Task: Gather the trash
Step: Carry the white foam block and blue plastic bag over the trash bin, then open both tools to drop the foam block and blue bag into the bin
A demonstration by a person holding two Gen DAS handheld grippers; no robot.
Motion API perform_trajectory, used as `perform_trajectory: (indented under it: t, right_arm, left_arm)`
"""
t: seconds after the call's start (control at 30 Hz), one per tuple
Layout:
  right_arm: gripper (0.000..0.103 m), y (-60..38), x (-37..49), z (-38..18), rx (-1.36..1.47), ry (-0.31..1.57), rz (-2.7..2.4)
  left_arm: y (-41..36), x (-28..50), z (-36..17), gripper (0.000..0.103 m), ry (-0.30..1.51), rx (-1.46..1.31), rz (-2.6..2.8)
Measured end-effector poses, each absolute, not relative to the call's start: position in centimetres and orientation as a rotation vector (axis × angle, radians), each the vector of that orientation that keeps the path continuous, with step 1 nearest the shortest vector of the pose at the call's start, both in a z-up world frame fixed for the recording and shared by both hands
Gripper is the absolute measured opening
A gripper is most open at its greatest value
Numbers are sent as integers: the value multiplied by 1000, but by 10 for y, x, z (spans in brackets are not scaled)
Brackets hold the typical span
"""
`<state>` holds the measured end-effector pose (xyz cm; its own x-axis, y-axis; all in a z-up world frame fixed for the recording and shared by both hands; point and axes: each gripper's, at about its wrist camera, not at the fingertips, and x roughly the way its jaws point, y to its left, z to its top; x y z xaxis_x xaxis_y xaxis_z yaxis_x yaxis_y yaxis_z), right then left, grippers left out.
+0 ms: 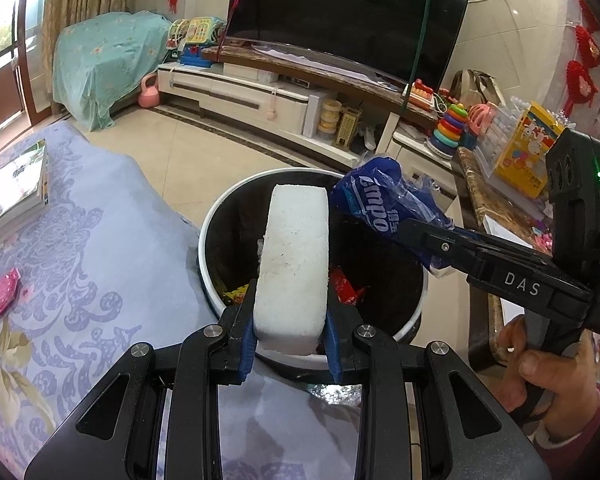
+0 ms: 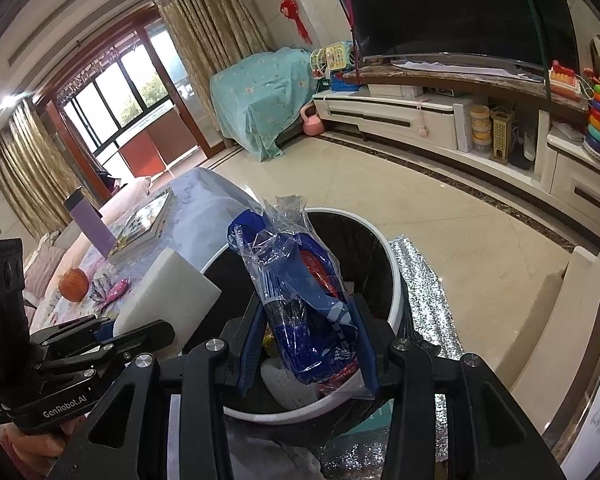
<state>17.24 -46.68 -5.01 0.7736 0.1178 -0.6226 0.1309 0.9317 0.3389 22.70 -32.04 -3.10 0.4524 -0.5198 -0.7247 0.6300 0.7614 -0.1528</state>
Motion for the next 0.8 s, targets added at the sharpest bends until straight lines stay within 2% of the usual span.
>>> perform_trajectory:
  t: [0.23,0.3,0.37,0.43,0.5,0.67,0.8]
  right_arm:
    - [44,-469,180,-51,369,705,-15]
    - [45,-468,183,-51,364,711,-12]
    - [50,-467,184,-51,359,714,-11]
    - [66,-467,184,-52,364,712,-16]
    - [74,-469,183,-53,377,703,-25]
    - [77,-470,174,-50,415,680,-28]
    - [86,-461,165,-43,413,649,-24]
  left_arm:
    - [-325,232,-32,27,847,142,-717]
    - [-325,233,-33,32,850,138,-713]
    - [-323,234,-34,52,858,125,-712]
    - [-320,232,-33,58,848,116,-706]
    - [-317,229,-32,60,844,116,-703]
    - [-302,223,-34,66,837,110,-681]
    - [-281,218,-38,67,848,80,-654]
